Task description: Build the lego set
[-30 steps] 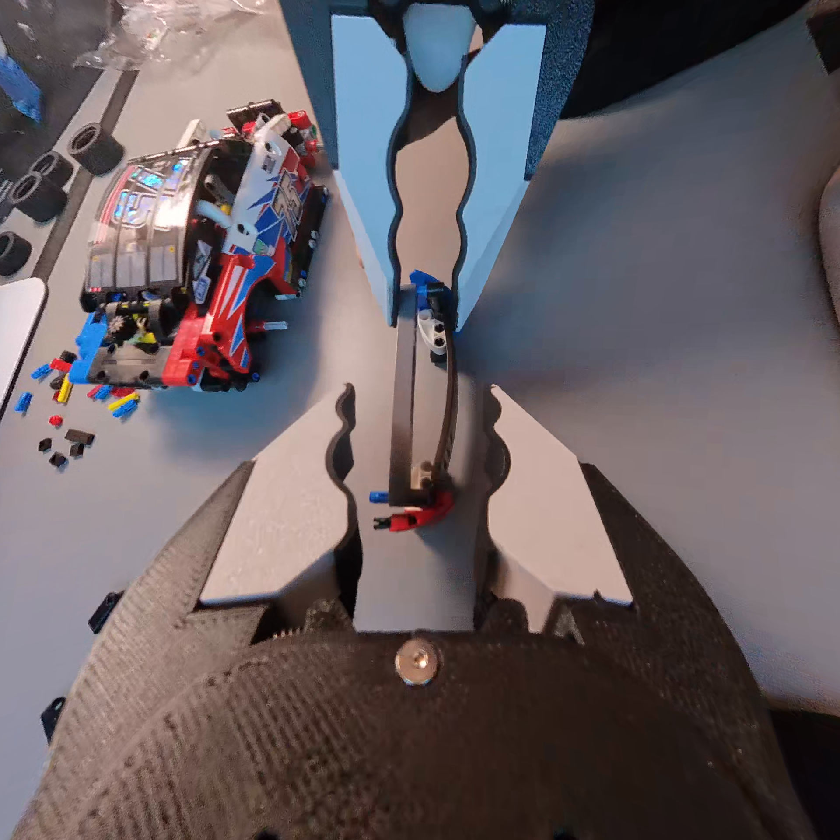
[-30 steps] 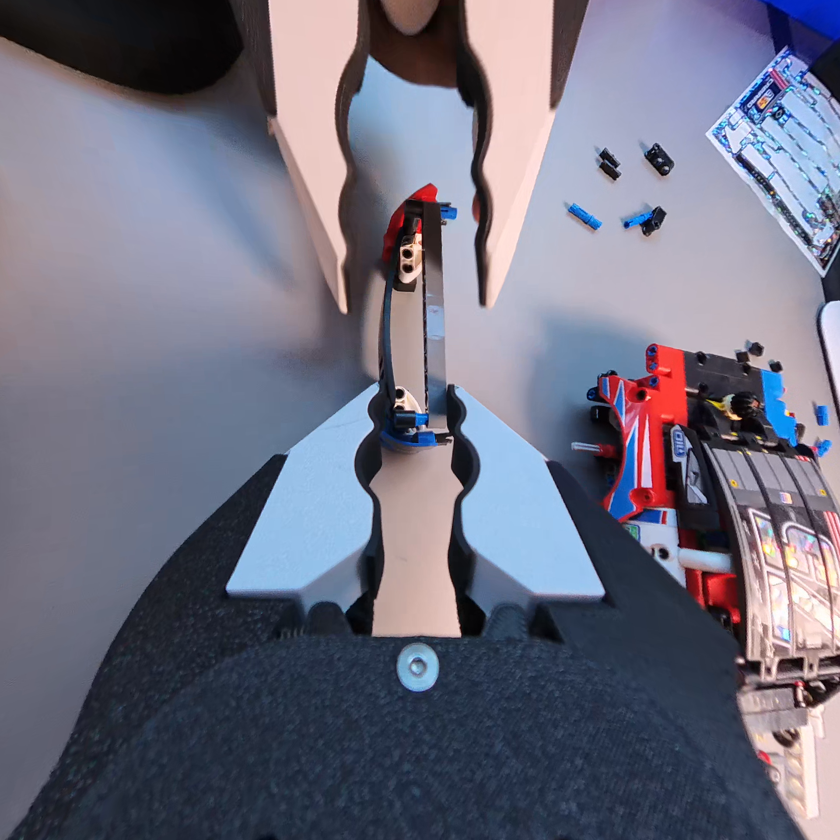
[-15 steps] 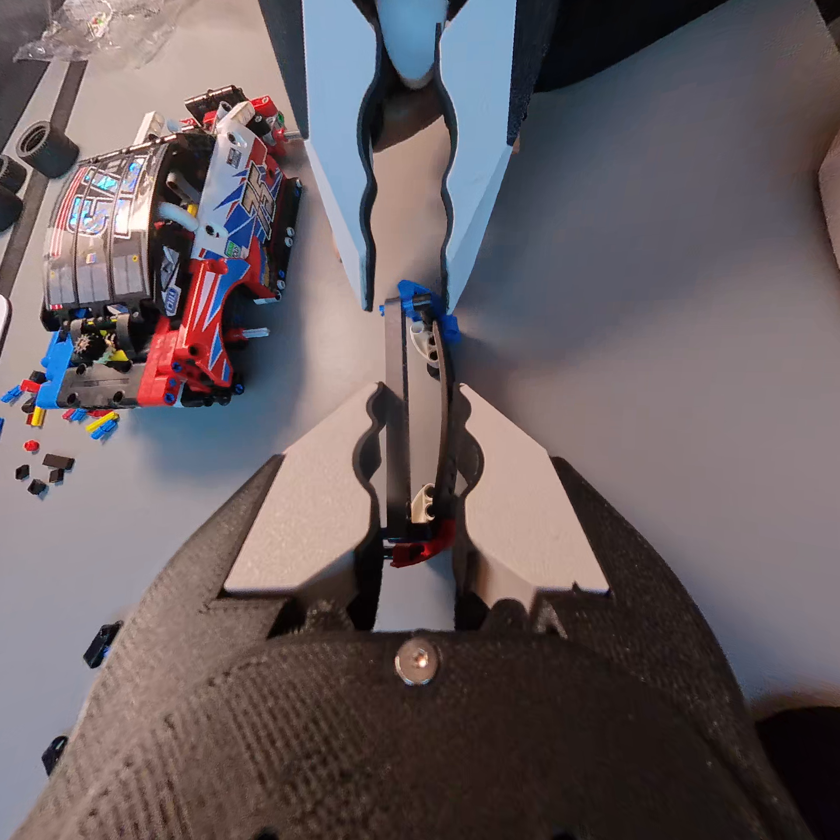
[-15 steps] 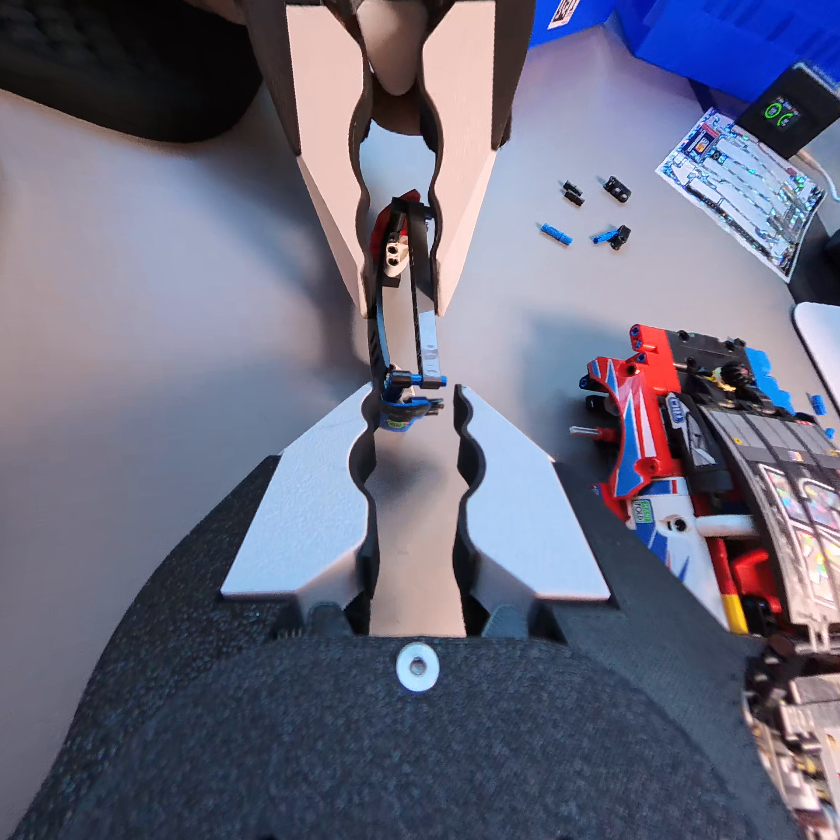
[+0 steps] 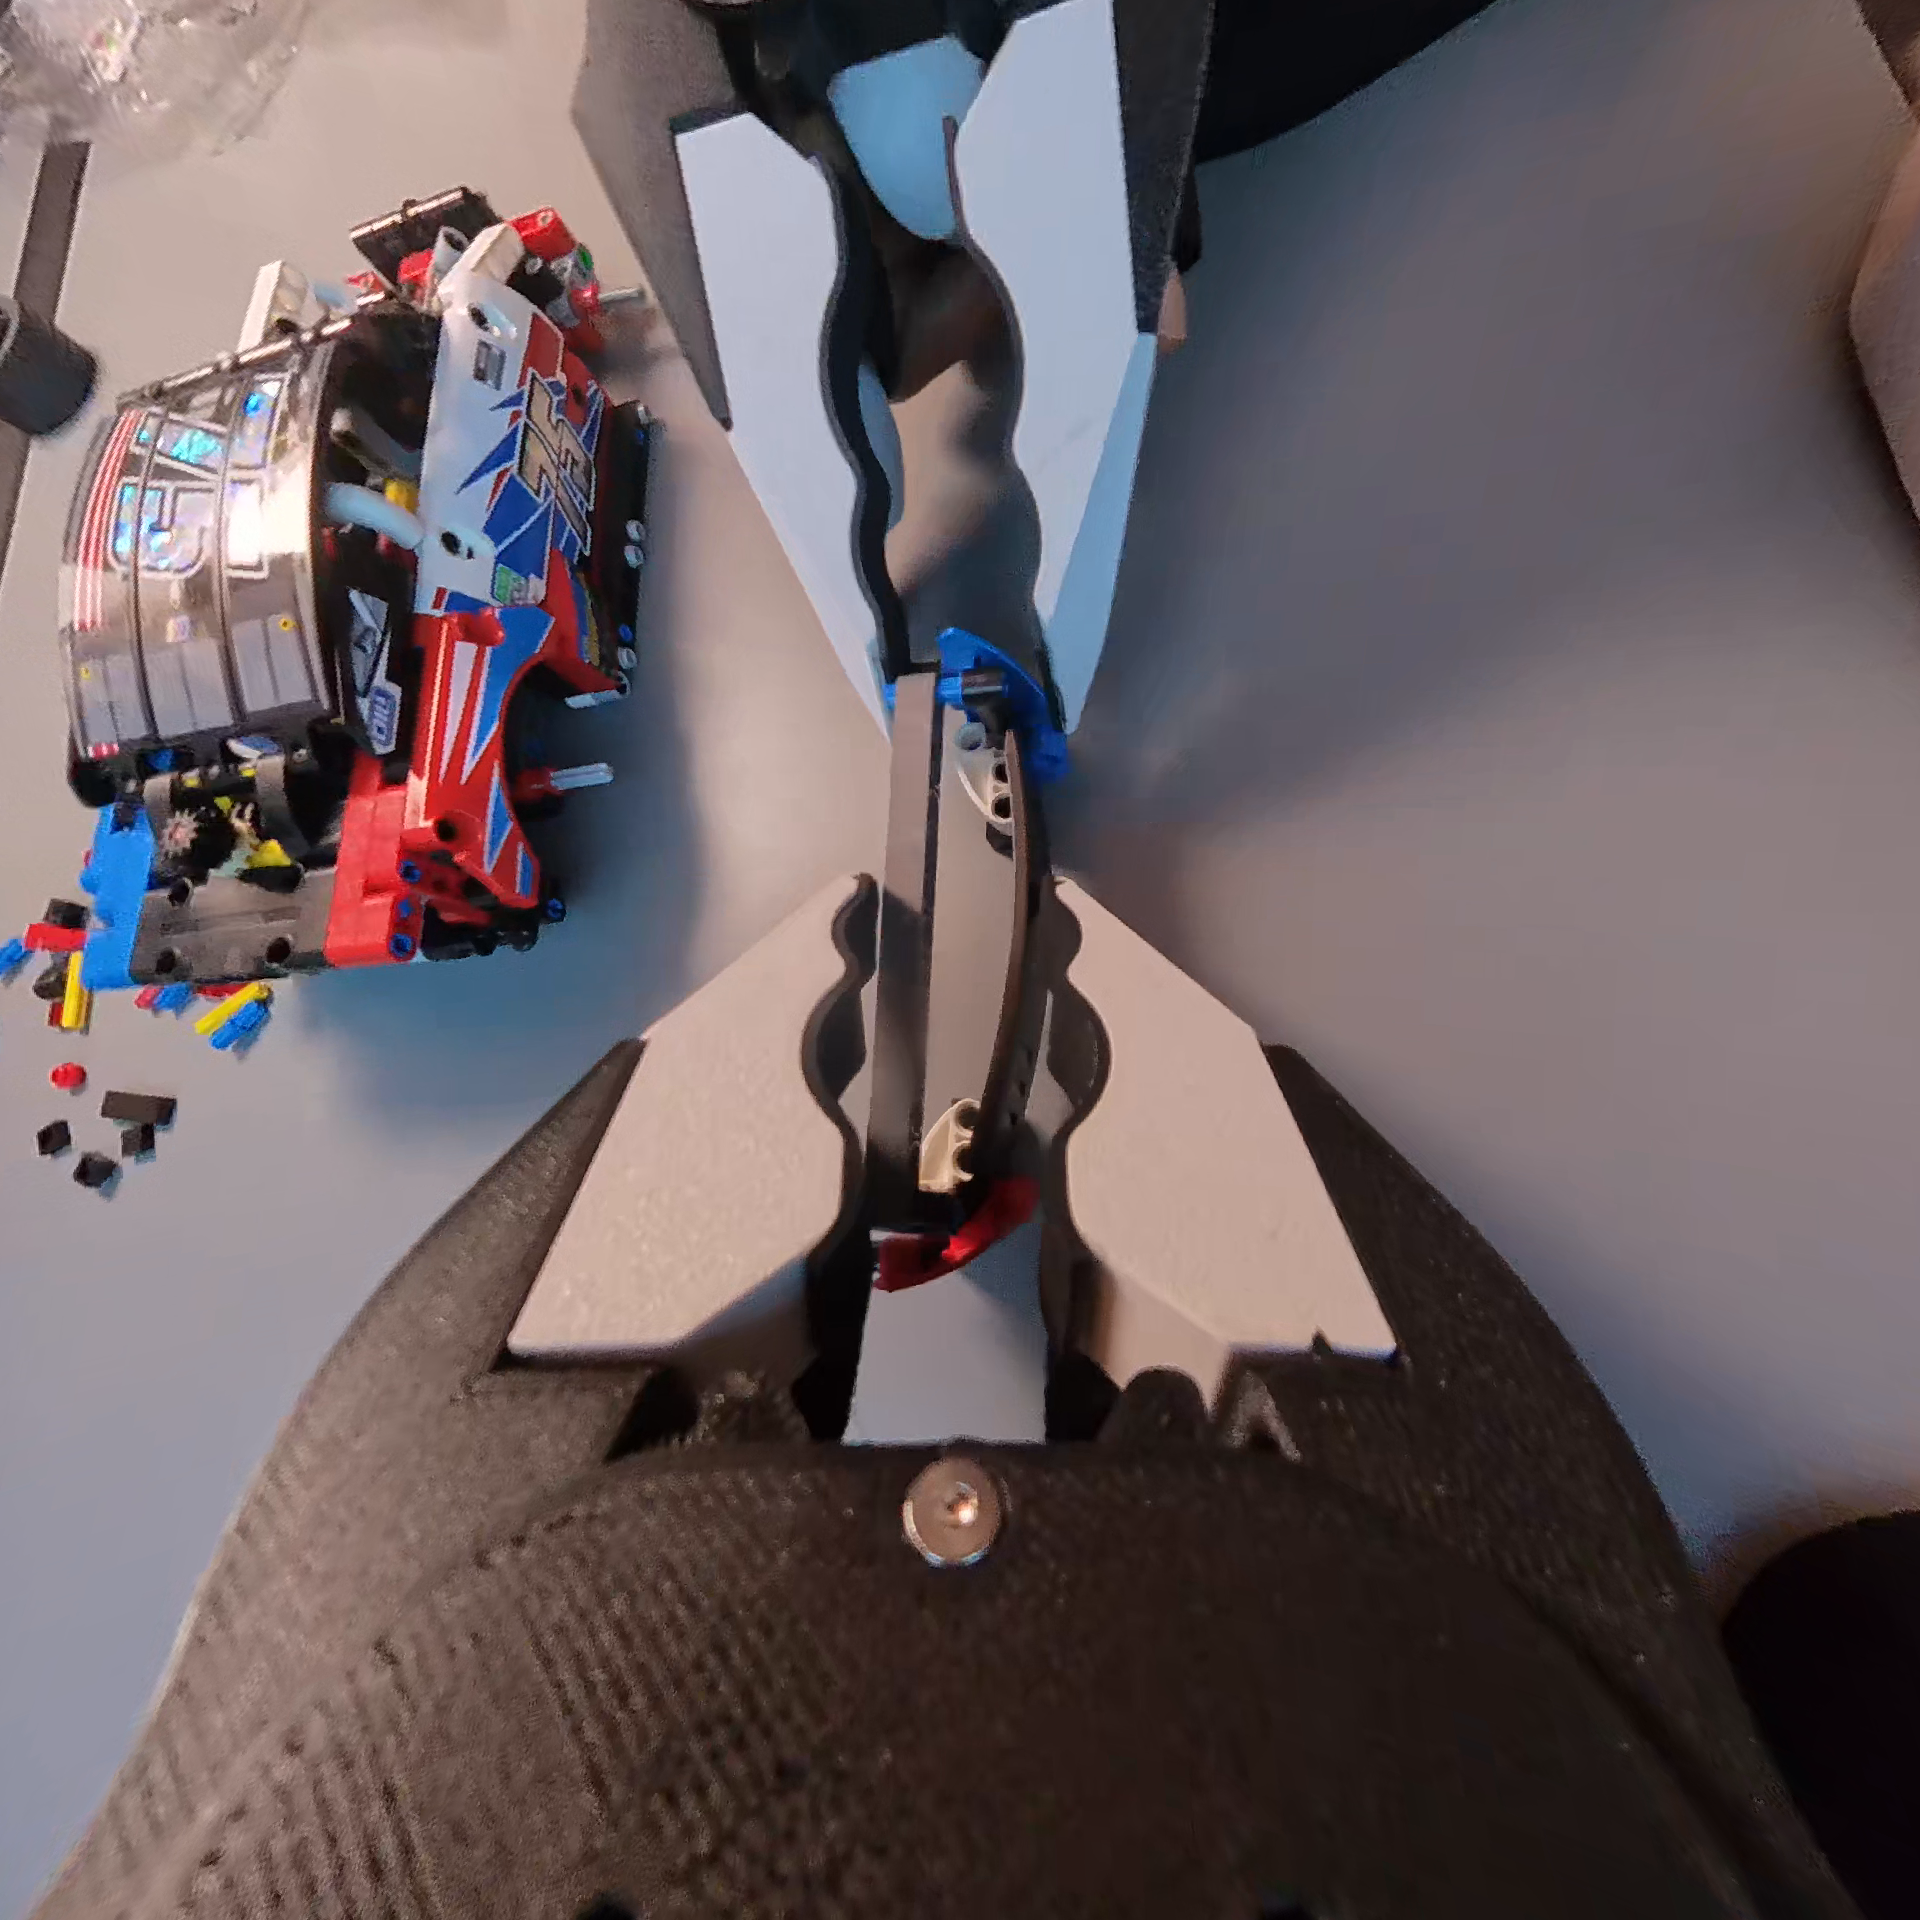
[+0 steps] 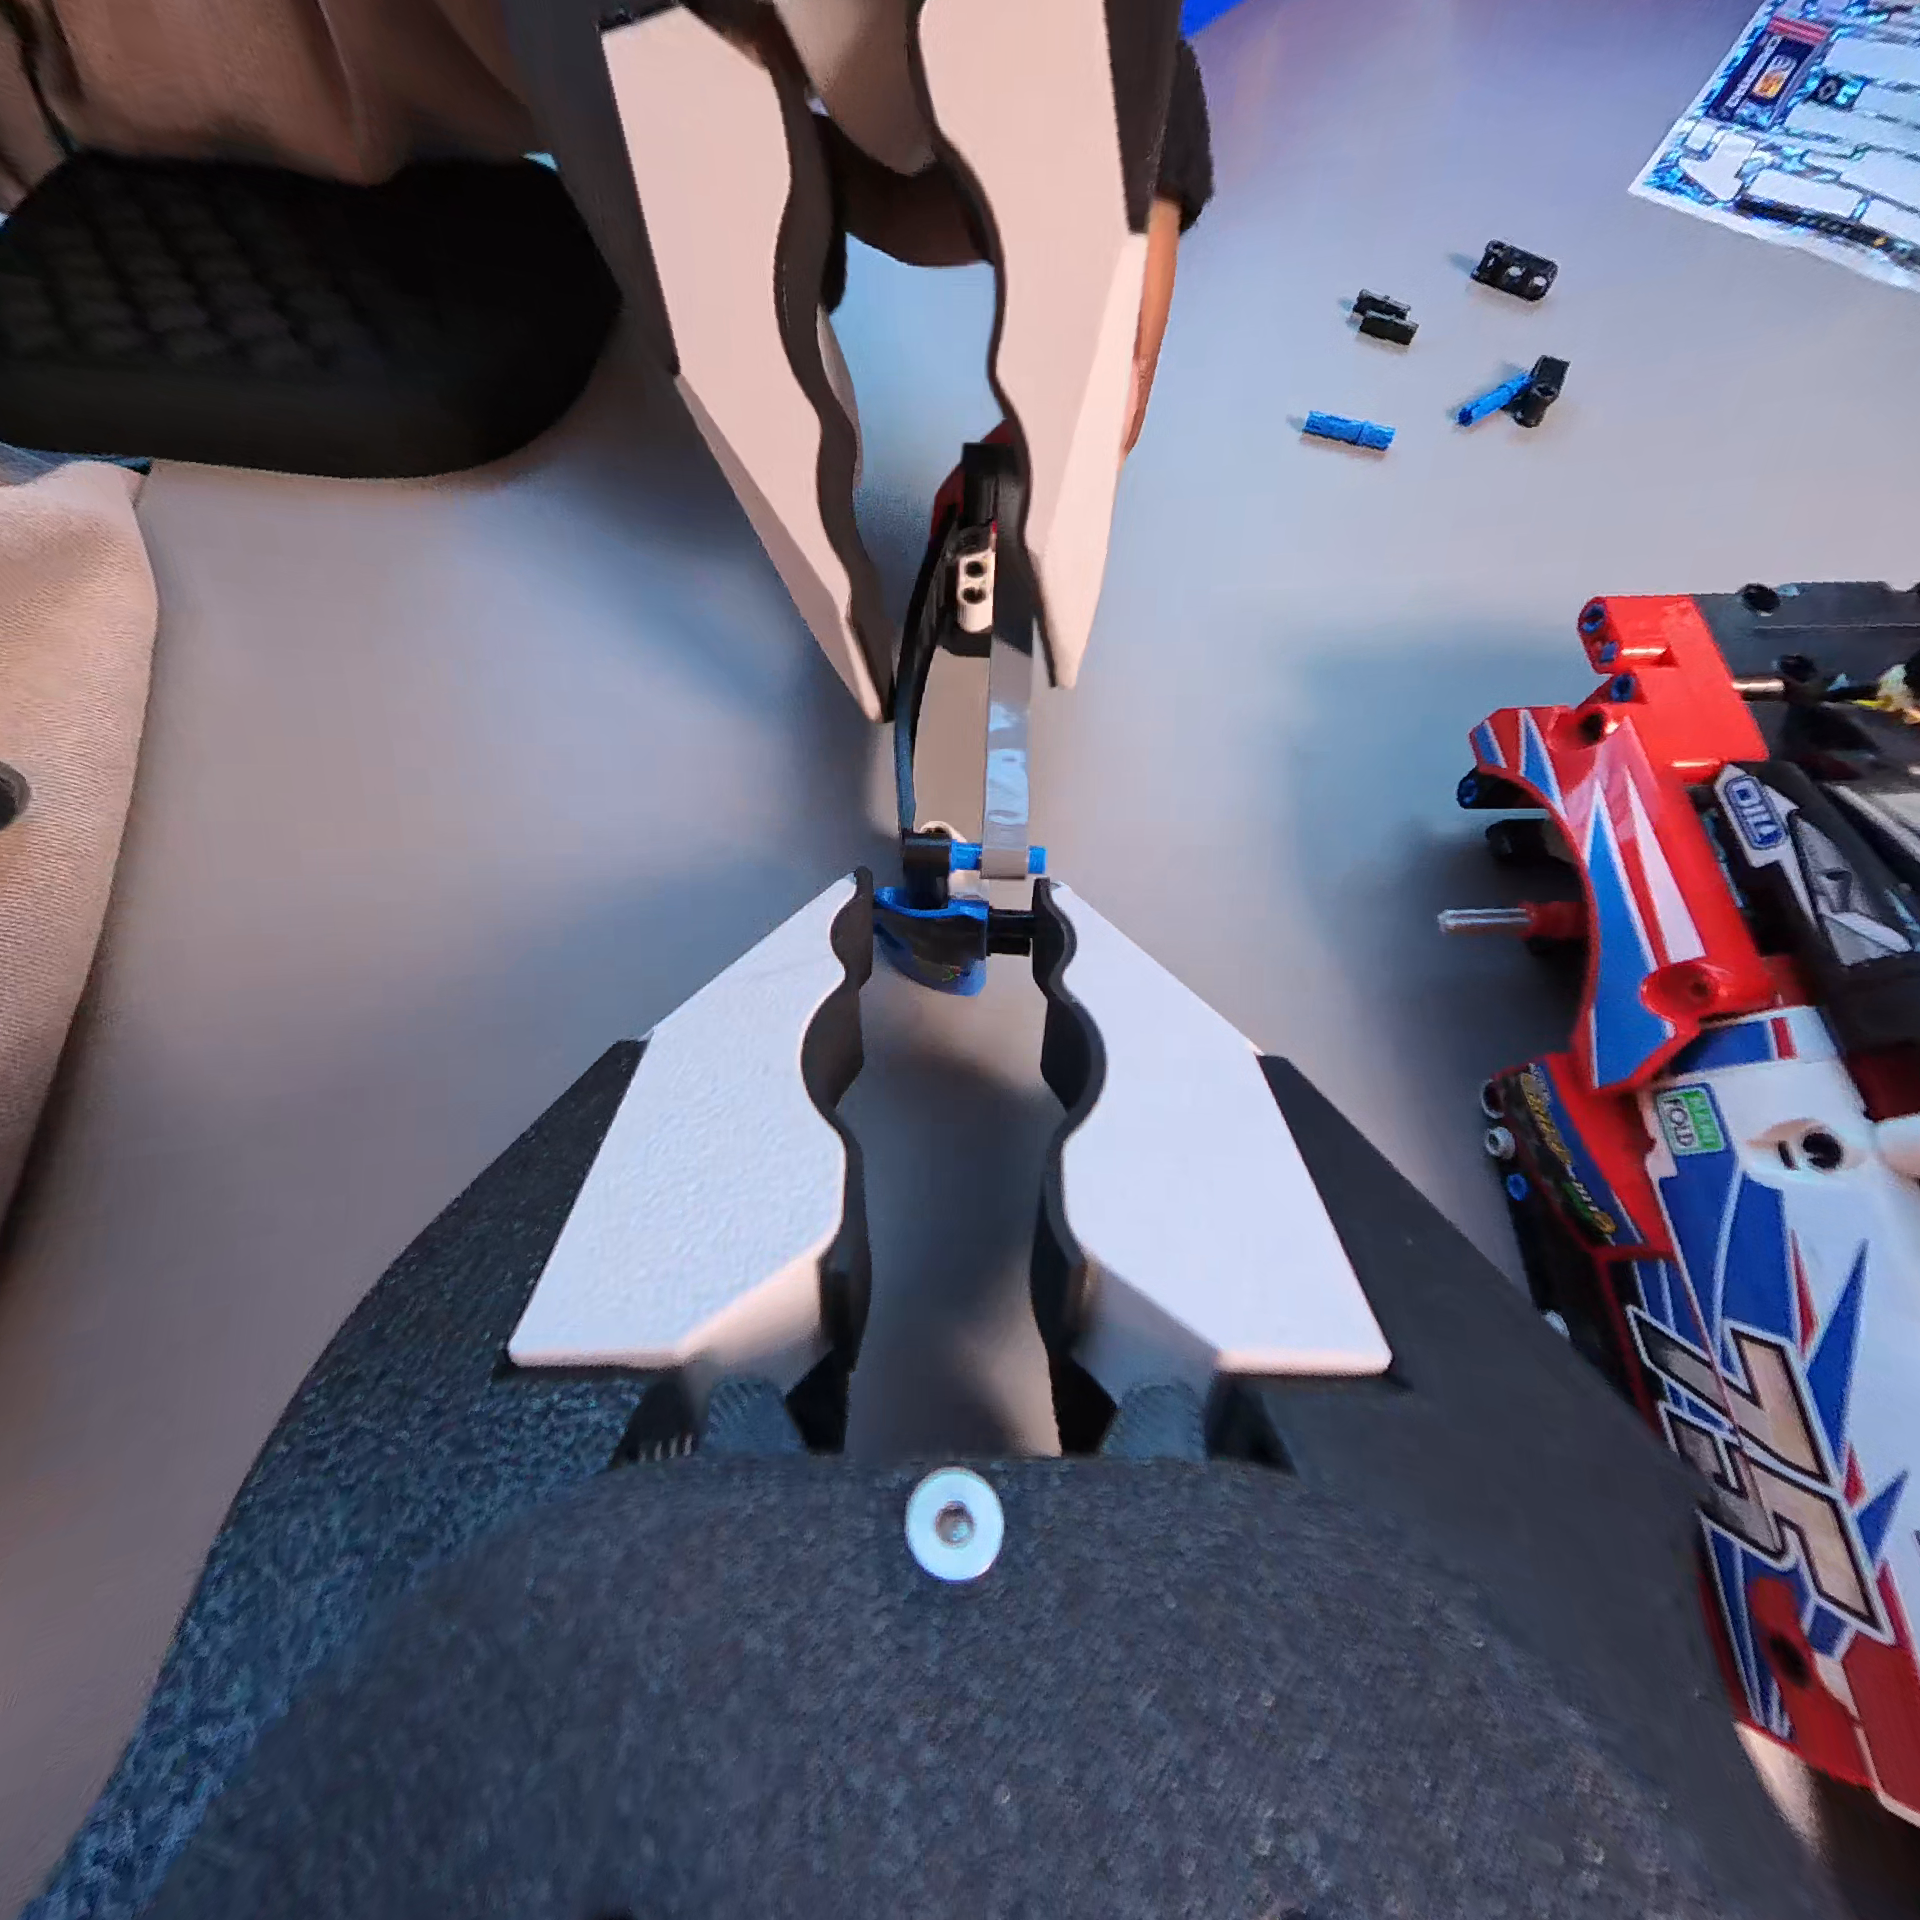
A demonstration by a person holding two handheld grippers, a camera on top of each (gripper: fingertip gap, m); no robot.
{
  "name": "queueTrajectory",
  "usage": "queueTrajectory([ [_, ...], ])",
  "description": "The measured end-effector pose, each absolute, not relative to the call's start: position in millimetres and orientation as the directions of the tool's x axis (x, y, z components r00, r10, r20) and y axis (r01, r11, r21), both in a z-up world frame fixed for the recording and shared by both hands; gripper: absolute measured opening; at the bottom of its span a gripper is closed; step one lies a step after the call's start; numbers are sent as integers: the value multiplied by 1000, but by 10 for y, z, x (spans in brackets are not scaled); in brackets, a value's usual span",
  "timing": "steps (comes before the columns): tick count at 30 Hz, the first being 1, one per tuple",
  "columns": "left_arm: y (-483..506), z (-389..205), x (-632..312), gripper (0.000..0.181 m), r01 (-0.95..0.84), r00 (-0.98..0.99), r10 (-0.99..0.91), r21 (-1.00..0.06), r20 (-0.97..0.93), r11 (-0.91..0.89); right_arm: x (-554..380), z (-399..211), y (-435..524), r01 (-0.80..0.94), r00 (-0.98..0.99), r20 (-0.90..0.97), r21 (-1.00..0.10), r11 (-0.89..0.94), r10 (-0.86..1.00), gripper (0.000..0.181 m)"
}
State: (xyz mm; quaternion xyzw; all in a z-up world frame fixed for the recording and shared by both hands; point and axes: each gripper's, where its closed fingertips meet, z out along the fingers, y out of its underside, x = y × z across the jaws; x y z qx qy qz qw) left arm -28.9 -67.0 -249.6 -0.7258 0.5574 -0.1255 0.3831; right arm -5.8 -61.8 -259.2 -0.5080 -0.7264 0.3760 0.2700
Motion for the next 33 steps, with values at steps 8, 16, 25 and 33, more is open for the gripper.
queueTrajectory([
  [8,-665,-2496,-72,39,-730,405,-899,-652,-168,-207,-106,-2585,-708,508,-342,57,-828,236,938,27],
  [16,-681,-2530,-18,22,-729,390,-916,-640,-96,-243,-105,-2587,-716,512,-332,39,-831,215,942,27],
  [25,-723,-2527,7,19,-750,326,-943,-625,-64,-217,-97,-2591,-754,527,-324,0,-830,181,946,27],
  [33,-736,-2512,-10,21,-703,347,-938,-656,19,-274,-114,-2595,-757,534,-314,-9,-829,169,949,27],
])
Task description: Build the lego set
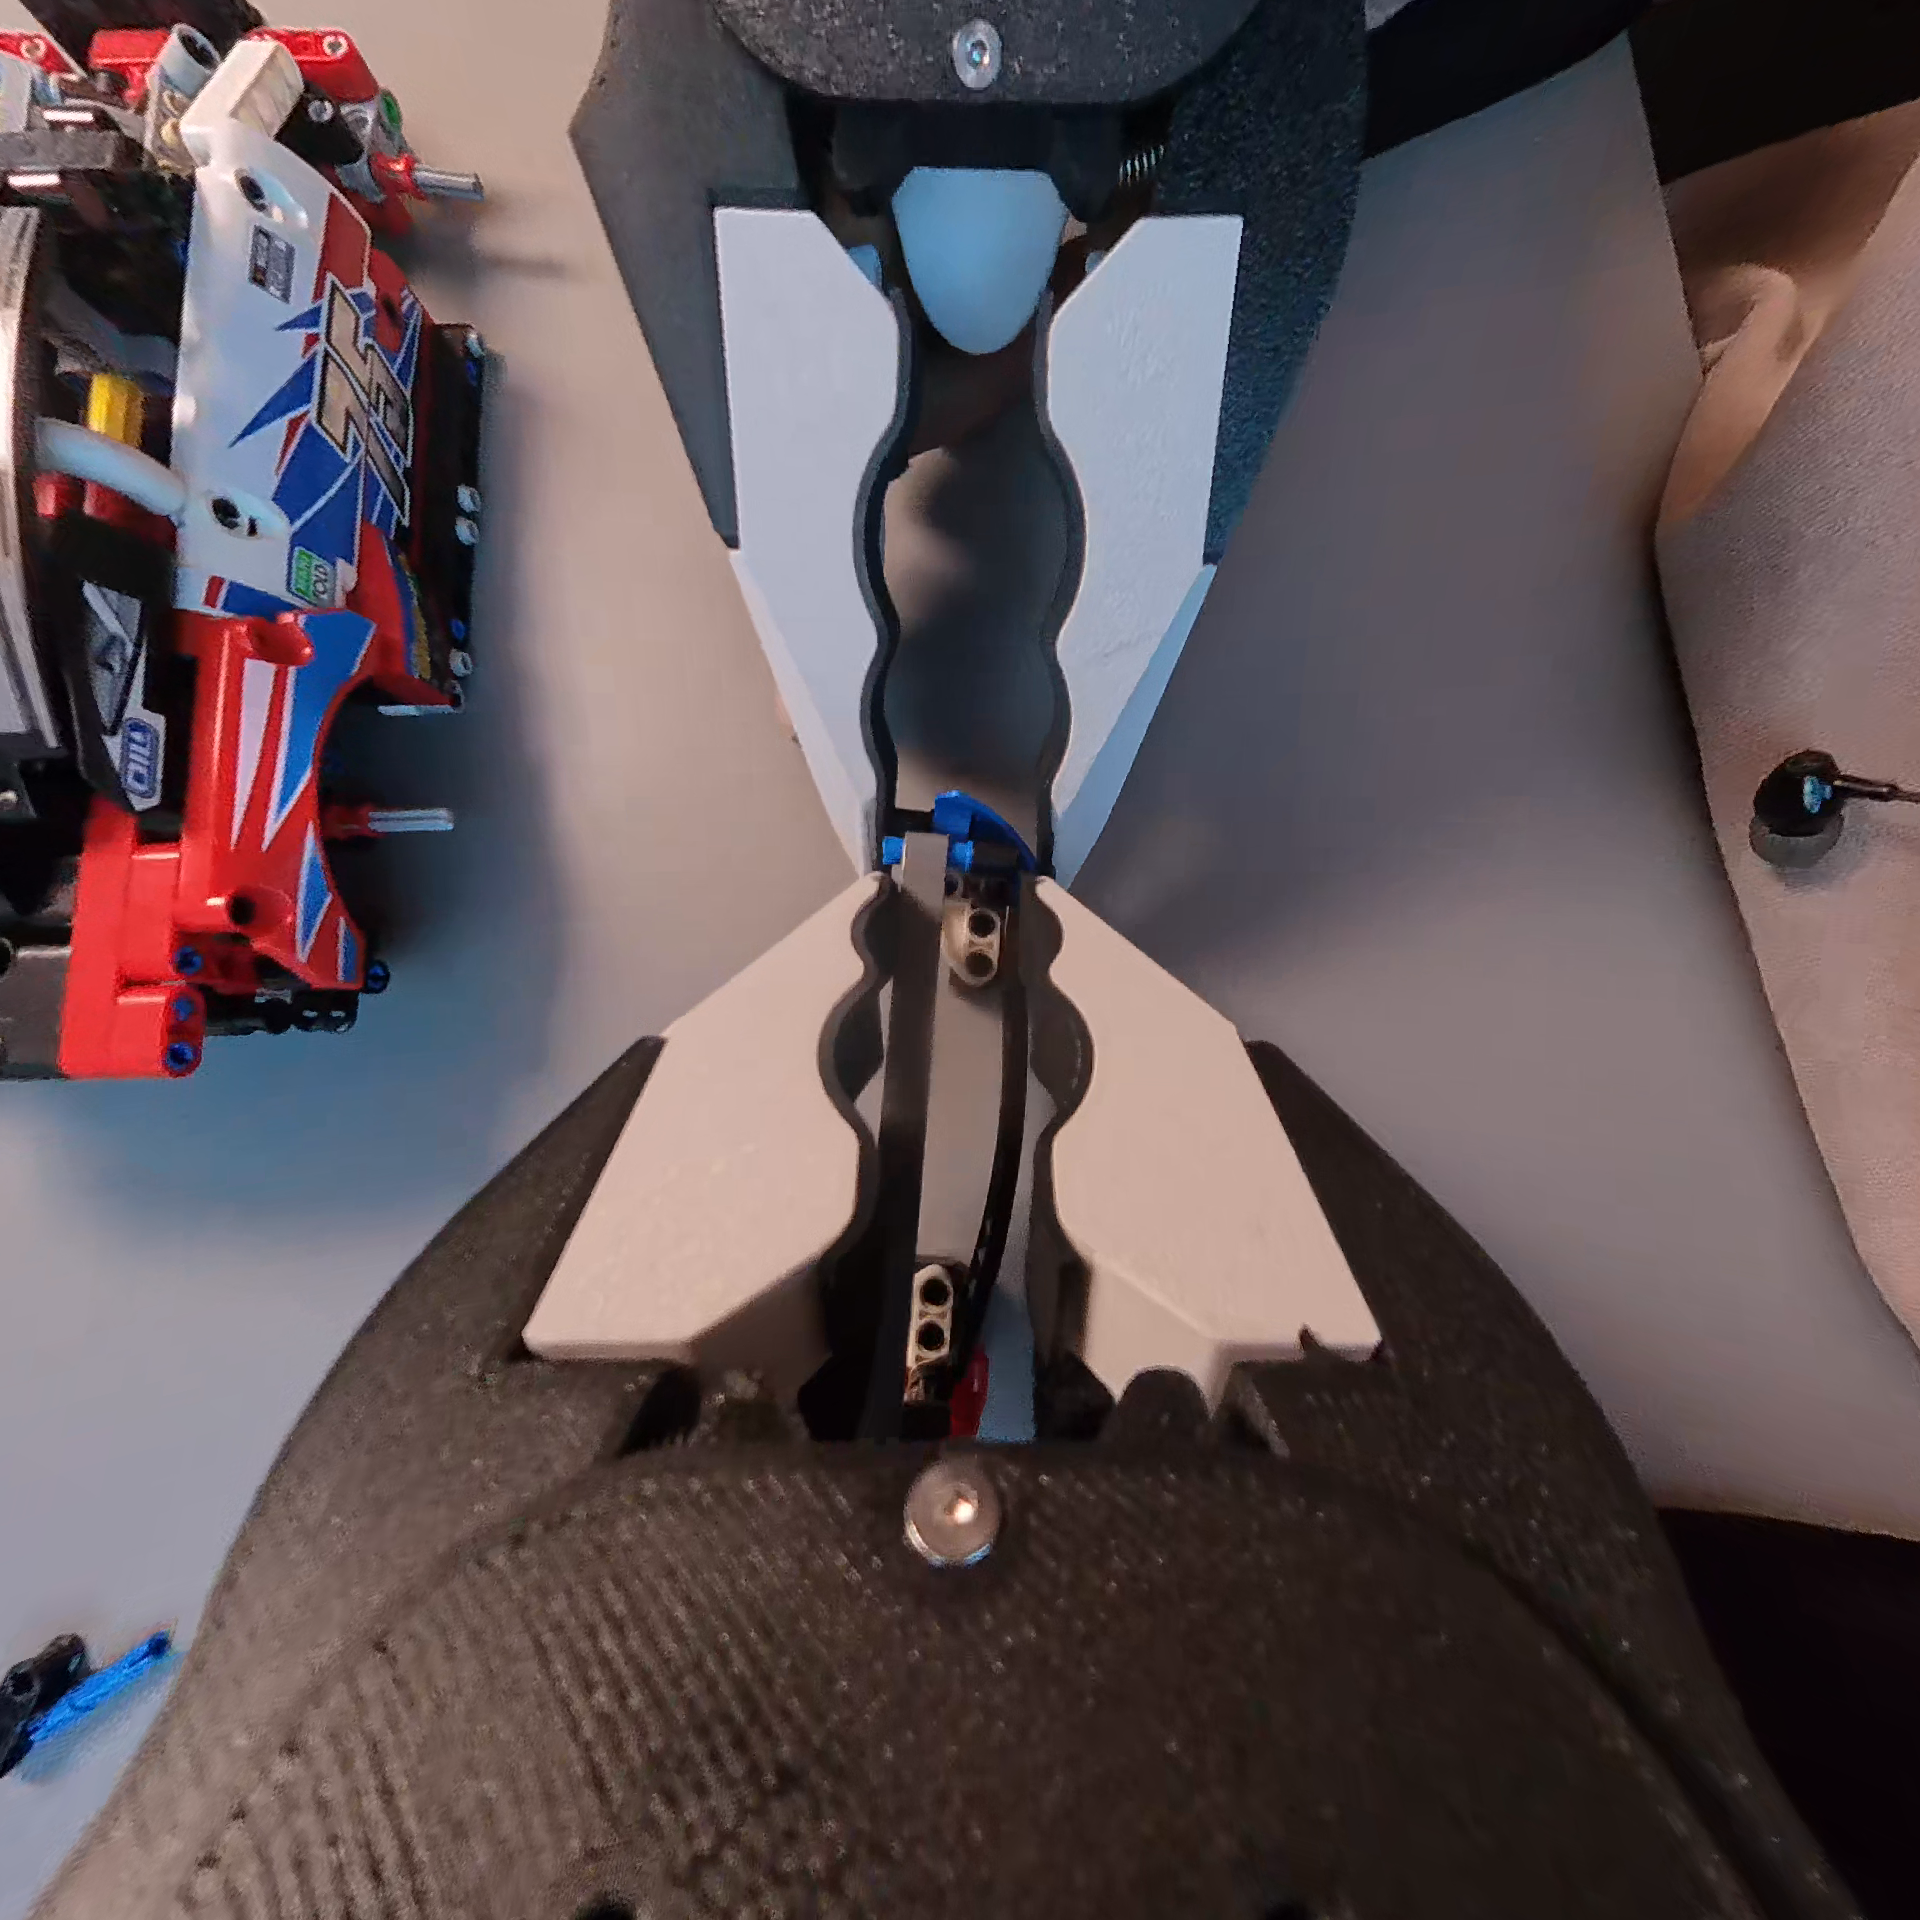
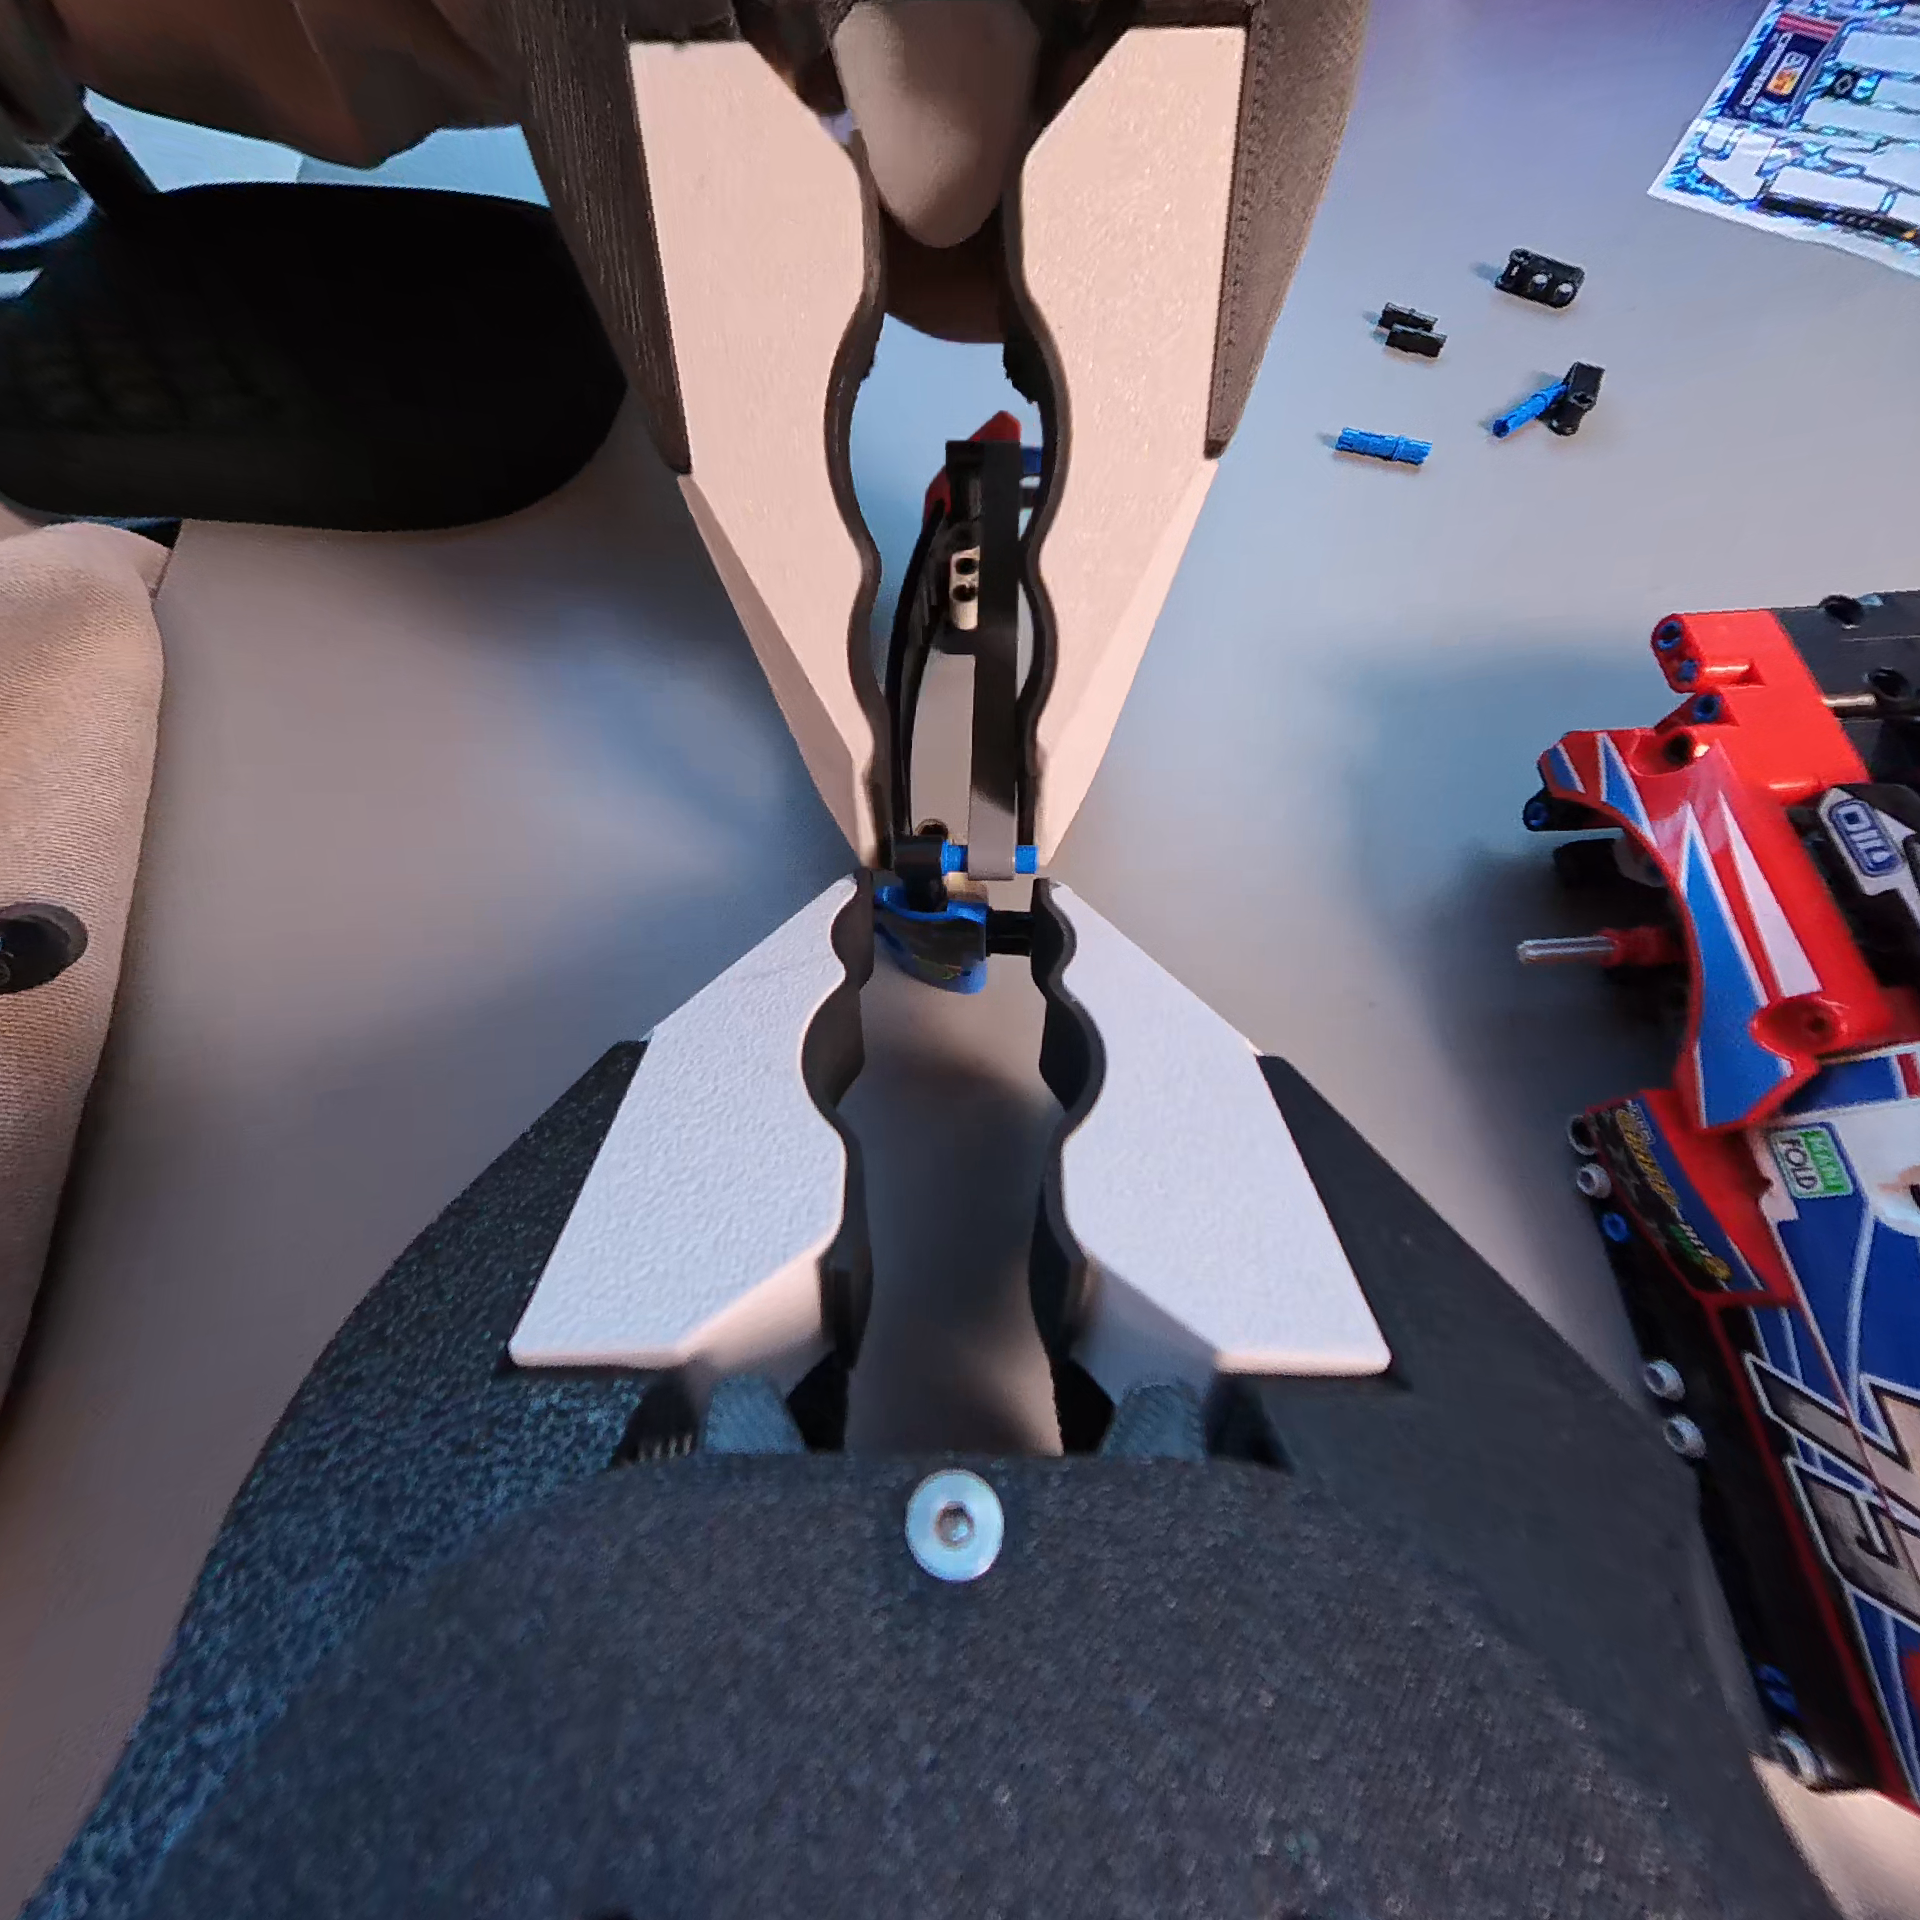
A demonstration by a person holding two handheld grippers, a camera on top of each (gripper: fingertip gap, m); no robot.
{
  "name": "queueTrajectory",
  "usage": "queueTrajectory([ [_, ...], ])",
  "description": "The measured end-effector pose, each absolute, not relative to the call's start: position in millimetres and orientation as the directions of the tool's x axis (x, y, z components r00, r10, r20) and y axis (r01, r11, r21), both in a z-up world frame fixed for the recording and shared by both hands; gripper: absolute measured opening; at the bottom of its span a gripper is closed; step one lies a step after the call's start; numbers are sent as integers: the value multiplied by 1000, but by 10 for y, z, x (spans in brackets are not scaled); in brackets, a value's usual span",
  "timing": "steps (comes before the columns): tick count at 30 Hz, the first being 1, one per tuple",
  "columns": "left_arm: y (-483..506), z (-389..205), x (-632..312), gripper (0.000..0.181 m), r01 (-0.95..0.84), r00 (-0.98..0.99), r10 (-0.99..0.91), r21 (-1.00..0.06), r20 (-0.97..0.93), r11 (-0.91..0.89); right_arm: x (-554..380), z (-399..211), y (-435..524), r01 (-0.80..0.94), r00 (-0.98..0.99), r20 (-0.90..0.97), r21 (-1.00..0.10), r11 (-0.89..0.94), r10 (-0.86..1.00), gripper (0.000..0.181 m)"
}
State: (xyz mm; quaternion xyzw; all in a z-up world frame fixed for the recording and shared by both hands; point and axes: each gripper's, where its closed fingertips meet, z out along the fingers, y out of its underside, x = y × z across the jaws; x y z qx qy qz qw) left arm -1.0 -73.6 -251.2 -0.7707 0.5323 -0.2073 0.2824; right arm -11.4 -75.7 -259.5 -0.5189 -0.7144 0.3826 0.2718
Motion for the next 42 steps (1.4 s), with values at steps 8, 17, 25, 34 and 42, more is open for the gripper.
queueTrajectory([
  [8,-737,-2464,17,23,-623,399,-911,-698,104,-353,-117,-2596,-753,534,-304,-6,-829,165,953,27],
  [17,-709,-2463,-9,19,-639,418,-907,-691,59,-339,-124,-2597,-759,534,-298,0,-829,167,954,27],
  [25,-714,-2462,-13,18,-683,407,-913,-659,13,-314,-130,-2595,-766,533,-297,2,-829,168,955,27],
  [34,-743,-2463,-1,13,-691,378,-926,-667,-4,-279,-128,-2594,-771,531,-298,5,-830,170,954,27],
  [42,-767,-2459,4,14,-704,350,-937,-664,-13,-253,-125,-2591,-786,529,-308,2,-831,173,952,27],
])
